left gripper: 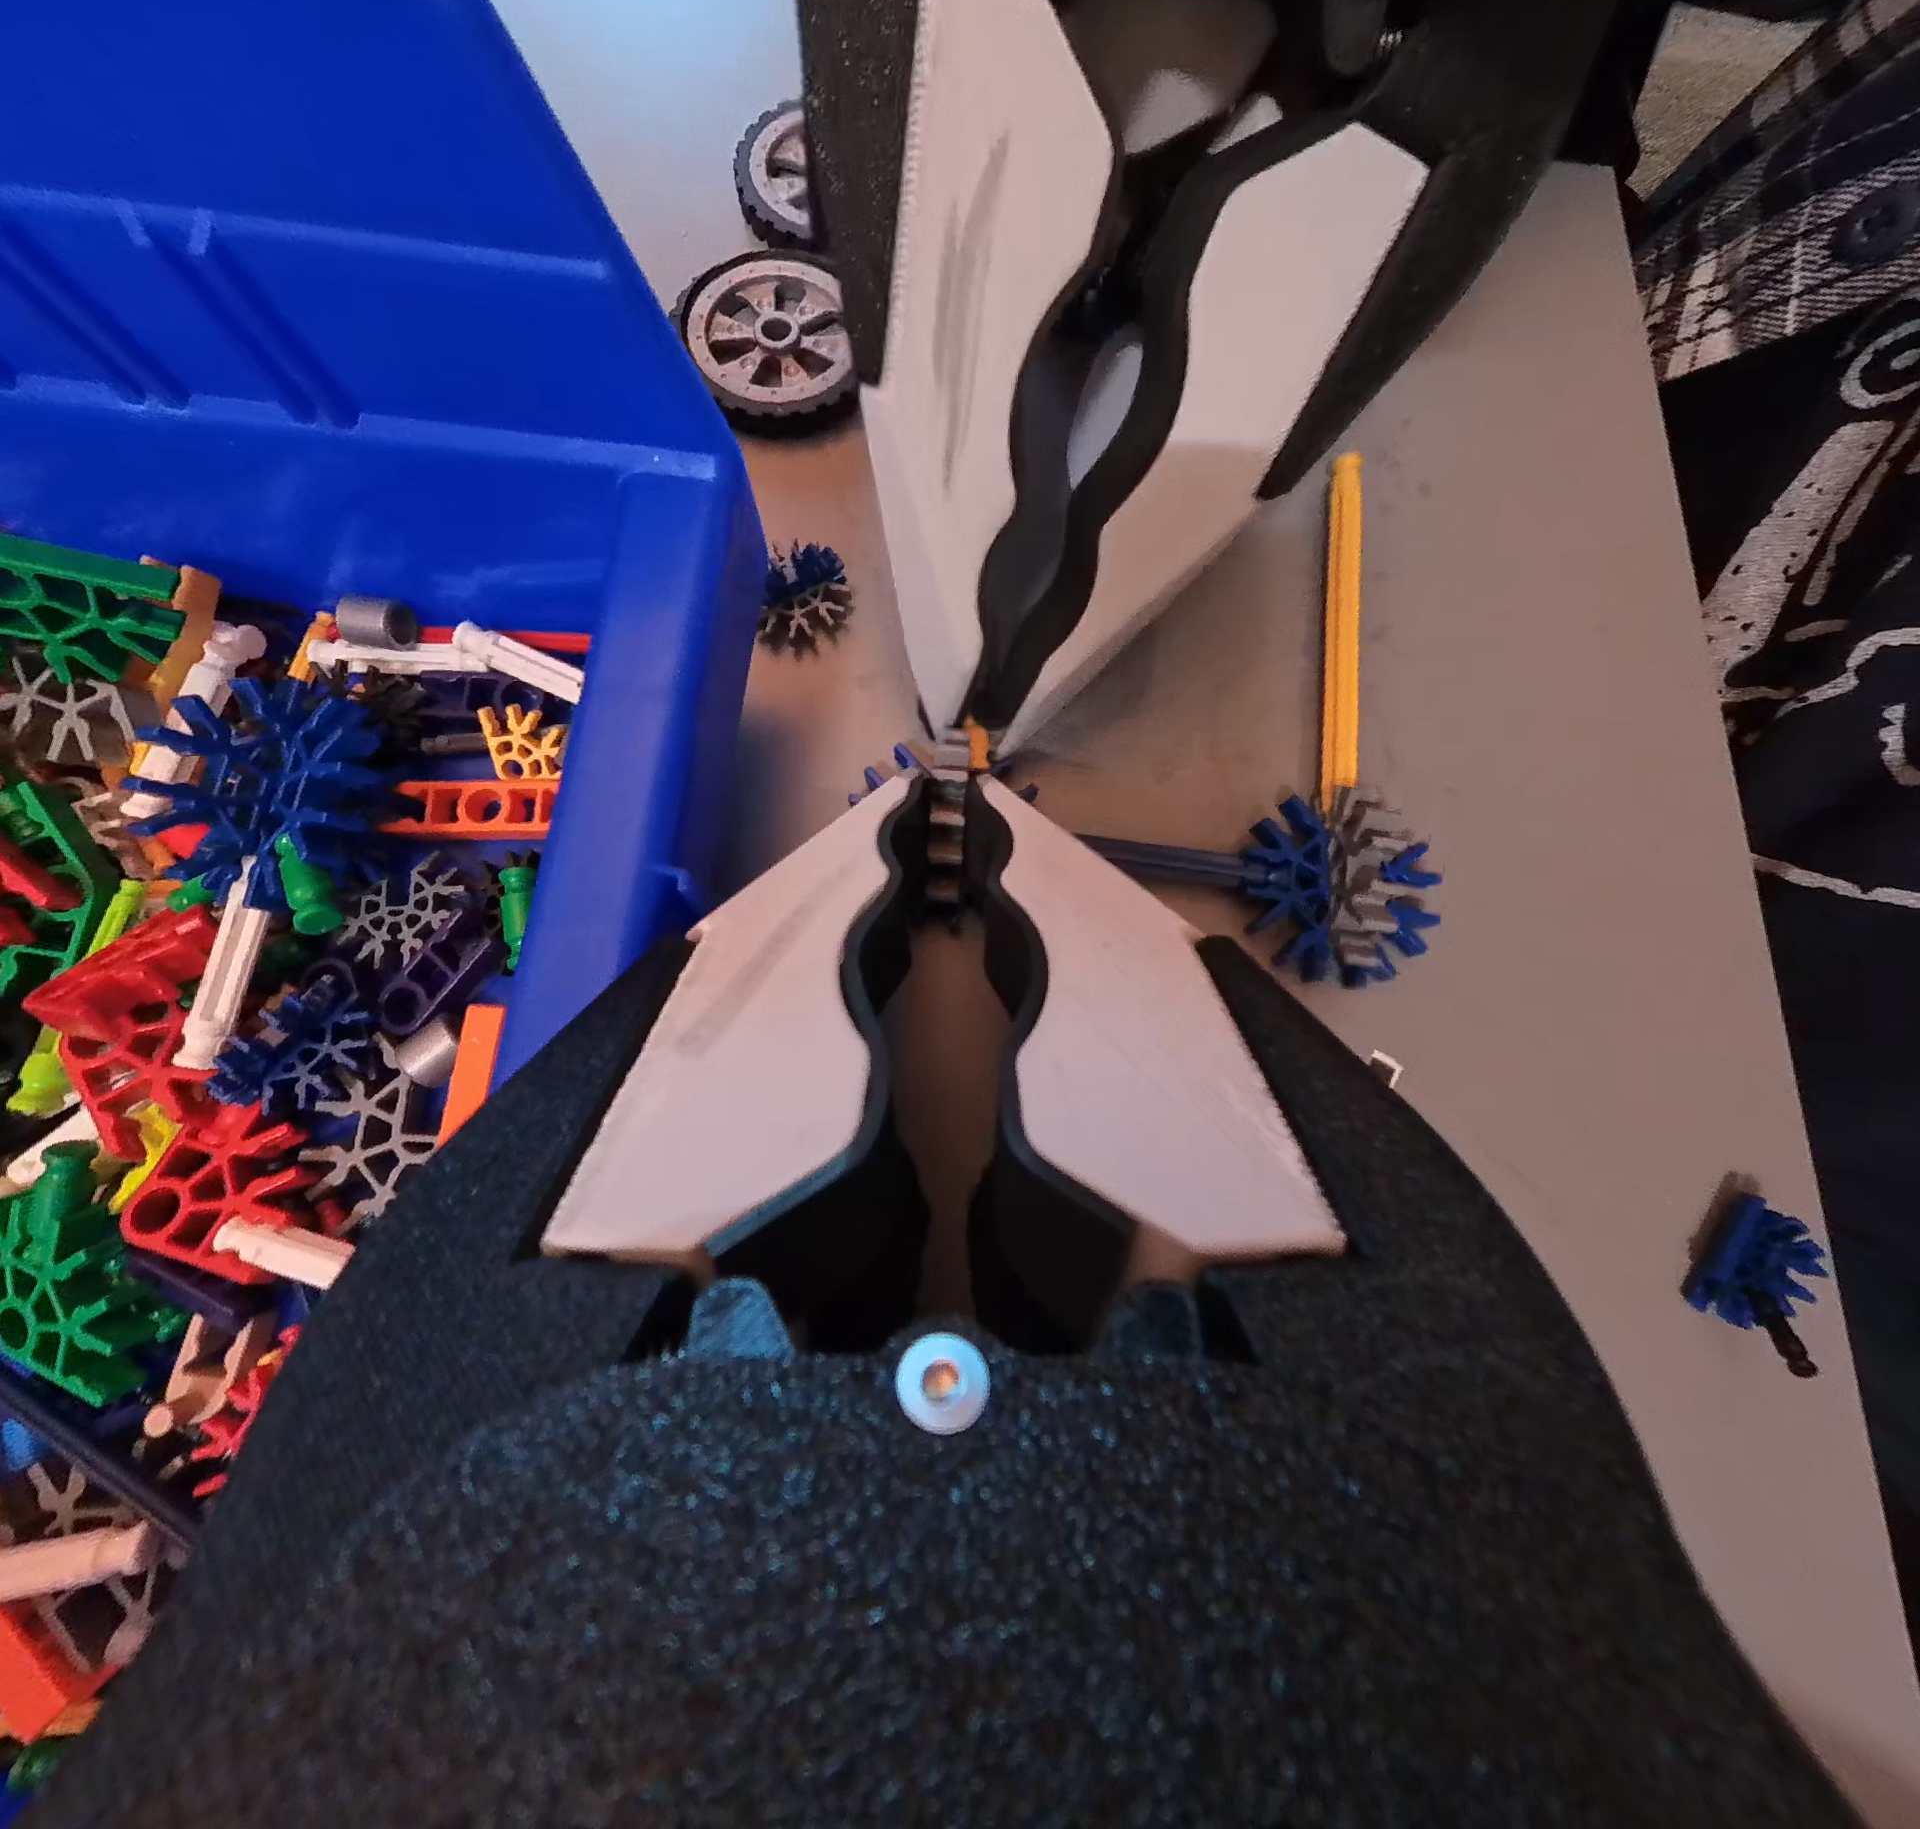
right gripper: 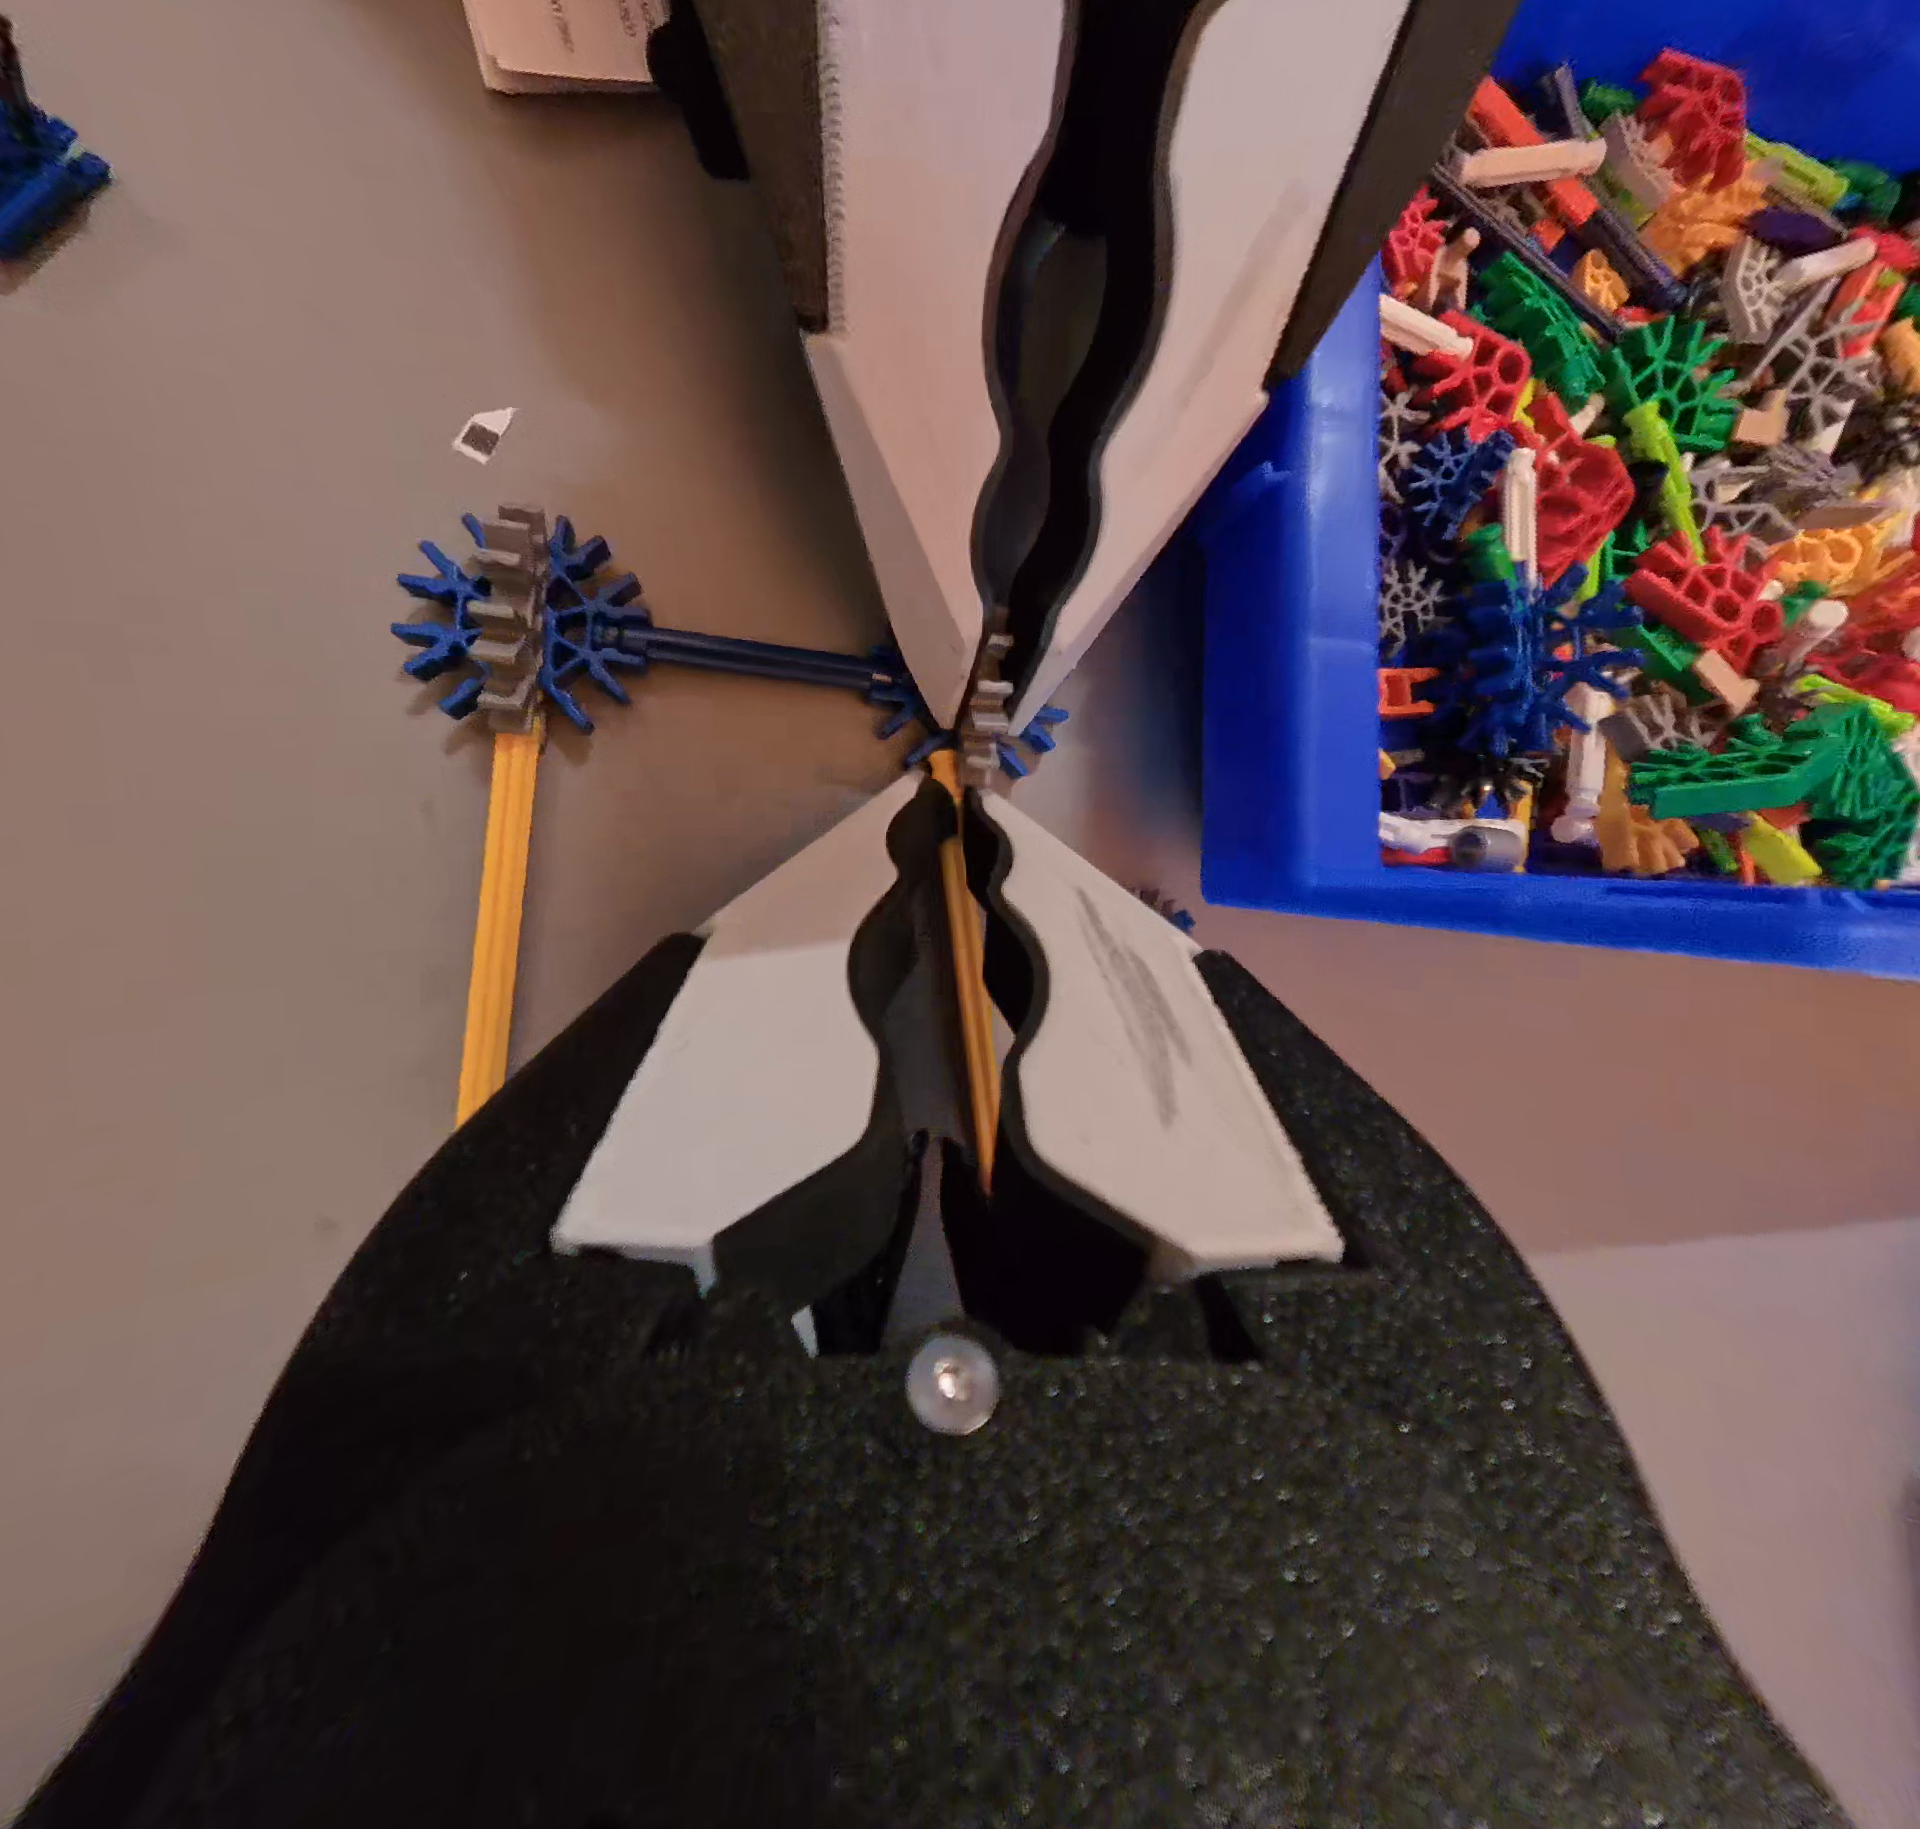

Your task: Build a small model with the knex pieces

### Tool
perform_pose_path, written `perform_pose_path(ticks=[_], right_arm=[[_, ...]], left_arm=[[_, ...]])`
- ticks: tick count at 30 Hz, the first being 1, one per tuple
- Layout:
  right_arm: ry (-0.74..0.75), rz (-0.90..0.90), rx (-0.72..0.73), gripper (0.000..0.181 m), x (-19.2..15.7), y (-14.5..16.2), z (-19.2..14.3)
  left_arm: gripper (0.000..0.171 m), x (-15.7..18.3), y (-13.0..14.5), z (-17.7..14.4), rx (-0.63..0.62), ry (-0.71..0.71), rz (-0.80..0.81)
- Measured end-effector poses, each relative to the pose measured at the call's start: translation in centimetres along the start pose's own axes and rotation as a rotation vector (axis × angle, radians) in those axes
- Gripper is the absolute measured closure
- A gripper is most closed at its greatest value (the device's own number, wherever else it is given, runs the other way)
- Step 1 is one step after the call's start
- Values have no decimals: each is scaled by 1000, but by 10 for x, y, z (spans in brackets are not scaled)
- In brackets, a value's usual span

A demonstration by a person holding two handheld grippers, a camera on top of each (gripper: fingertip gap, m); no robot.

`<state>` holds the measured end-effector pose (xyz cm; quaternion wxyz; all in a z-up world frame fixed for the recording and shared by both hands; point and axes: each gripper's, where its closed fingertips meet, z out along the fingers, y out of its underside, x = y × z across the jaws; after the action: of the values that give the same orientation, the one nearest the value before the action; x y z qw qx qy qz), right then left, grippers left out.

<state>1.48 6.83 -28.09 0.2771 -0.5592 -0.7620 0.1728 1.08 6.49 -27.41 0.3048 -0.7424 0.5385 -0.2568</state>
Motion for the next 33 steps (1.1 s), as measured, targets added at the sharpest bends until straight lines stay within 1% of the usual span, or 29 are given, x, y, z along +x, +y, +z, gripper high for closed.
perform_pose_path(ticks=[1,7,16,19,21,25,33], right_arm=[[-6,9,1,180,-1,-1,1],[-20,48,1,180,0,0,0],[-32,158,20,180,1,0,1],[-32,174,33,177,1,0,1],[-44,171,39,175,1,1,0],[-22,122,14,173,2,3,-2],[-29,117,17,175,2,5,-4]], left_arm=[[168,0,0,0,2,3,-4],[168,0,0,0,3,-5,3],[168,-1,0,0,3,-10,-1],[168,-1,0,0,4,-4,1],[168,-1,-1,1,5,-1,10],[167,-1,-1,2,10,-5,22],[168,-1,-1,2,10,2,16]])
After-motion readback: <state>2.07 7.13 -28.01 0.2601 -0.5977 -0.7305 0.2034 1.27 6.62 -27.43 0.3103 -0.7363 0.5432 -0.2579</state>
